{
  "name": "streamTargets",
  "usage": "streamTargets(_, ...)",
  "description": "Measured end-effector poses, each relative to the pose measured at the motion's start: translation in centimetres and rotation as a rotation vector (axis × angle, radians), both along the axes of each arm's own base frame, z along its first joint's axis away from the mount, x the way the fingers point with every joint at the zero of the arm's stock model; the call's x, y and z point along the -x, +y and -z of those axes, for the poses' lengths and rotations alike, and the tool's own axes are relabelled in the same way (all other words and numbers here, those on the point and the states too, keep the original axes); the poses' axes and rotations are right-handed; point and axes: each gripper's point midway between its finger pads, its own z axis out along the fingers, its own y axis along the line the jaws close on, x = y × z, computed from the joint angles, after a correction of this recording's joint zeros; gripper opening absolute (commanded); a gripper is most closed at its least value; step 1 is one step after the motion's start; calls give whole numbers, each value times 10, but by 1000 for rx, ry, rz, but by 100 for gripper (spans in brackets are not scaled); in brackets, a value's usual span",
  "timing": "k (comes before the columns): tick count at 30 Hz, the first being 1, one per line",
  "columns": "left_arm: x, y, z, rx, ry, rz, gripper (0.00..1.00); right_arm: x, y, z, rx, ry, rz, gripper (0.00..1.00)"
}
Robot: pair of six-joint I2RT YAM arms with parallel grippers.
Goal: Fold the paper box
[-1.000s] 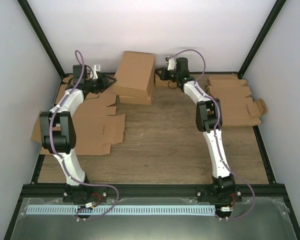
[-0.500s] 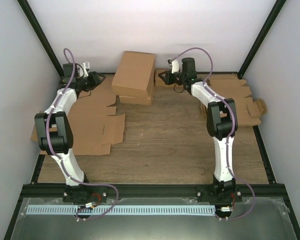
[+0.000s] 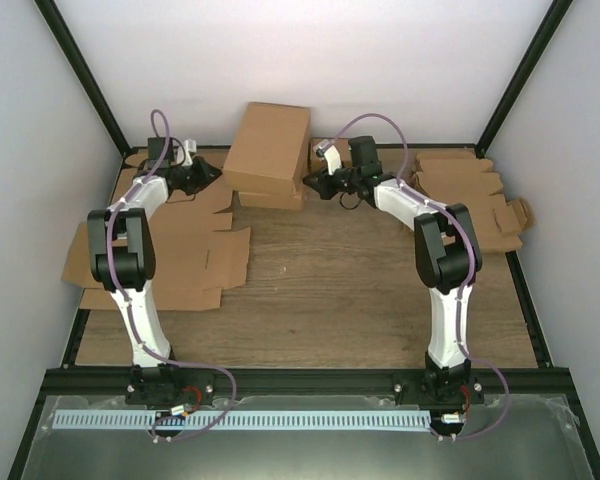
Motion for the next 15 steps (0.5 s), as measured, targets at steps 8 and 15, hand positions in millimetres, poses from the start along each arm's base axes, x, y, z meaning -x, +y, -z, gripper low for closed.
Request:
streamTargets(8, 4, -24, 1, -14, 11, 34, 7, 3, 16, -8, 30, -44, -46, 1)
streamTargets(15, 7, -29, -9, -34, 5, 25, 7, -9, 21, -10, 42, -70, -76, 1)
